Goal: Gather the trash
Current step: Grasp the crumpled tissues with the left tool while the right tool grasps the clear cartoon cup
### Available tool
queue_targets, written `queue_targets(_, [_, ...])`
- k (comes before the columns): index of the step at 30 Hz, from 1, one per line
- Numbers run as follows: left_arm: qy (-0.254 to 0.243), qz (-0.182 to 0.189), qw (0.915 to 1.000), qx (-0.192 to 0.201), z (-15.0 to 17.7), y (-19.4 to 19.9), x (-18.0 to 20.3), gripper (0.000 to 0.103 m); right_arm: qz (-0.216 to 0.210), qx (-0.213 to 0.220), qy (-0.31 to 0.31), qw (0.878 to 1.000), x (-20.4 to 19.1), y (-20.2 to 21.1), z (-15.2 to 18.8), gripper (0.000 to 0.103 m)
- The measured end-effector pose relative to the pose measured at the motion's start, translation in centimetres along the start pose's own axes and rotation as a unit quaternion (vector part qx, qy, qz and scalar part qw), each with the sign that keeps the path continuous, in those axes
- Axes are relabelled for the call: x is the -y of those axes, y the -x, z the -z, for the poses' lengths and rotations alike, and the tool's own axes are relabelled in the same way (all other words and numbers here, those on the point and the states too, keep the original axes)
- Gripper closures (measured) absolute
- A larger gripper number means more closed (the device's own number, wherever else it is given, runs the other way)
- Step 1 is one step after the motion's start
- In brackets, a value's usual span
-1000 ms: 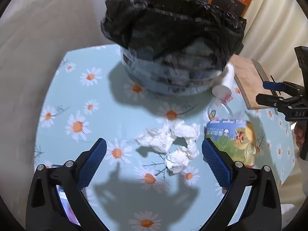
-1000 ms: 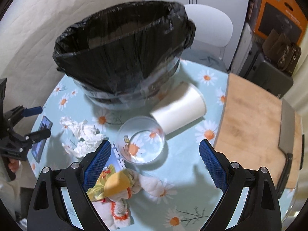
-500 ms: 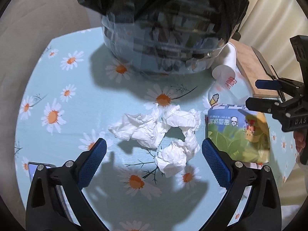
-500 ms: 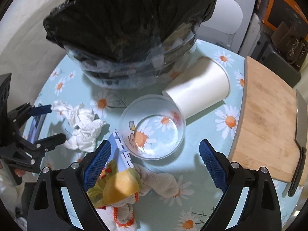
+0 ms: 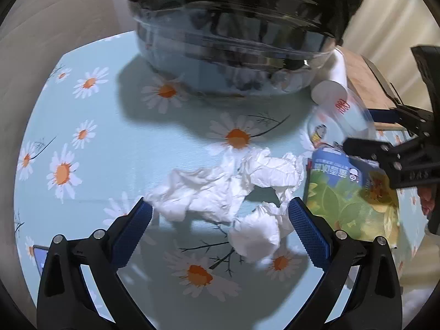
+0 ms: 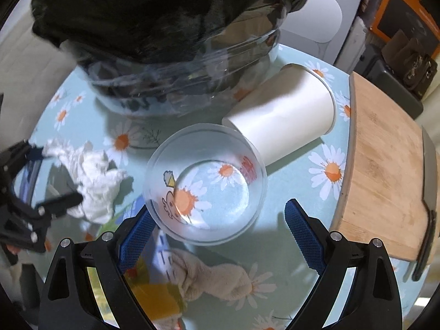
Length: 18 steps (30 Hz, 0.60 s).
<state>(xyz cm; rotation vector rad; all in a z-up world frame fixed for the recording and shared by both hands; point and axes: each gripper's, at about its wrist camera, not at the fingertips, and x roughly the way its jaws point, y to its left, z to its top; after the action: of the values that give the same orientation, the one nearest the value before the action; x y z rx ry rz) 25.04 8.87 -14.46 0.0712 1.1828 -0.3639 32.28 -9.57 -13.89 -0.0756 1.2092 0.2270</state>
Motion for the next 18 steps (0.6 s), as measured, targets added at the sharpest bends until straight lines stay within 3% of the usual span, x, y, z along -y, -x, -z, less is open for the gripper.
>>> queue_targets(4, [-0.010, 0.003, 0.9999, -0.001, -0.4, -0.6, 0.5, 0.006, -0.020, 0.002, -0.019, 1.000, 0.6, -0.7, -0.3, 0.021])
queue_targets(5, [-0.010, 0.004, 0.9999, -0.001, -0.5, -0.6, 0.7, 0.006, -0.021, 0.002, -0.017, 1.000, 0.7, -0.8, -0.3, 0.034])
queue_targets(6, [-0.011, 0.008, 0.9999, -0.001, -0.6, -0.7, 0.8, 0.006, -0.022, 0.001, -0.017, 1.000, 0.6, -0.9, -0.3, 0.037])
queue_targets(18, [-0.012, 0.036, 0.9991, -0.017, -1.2, -2.3, 3.4, 0.006, -0.045, 0.035, -0.033, 0.998, 2.3, 3.0, 1.3, 0.040])
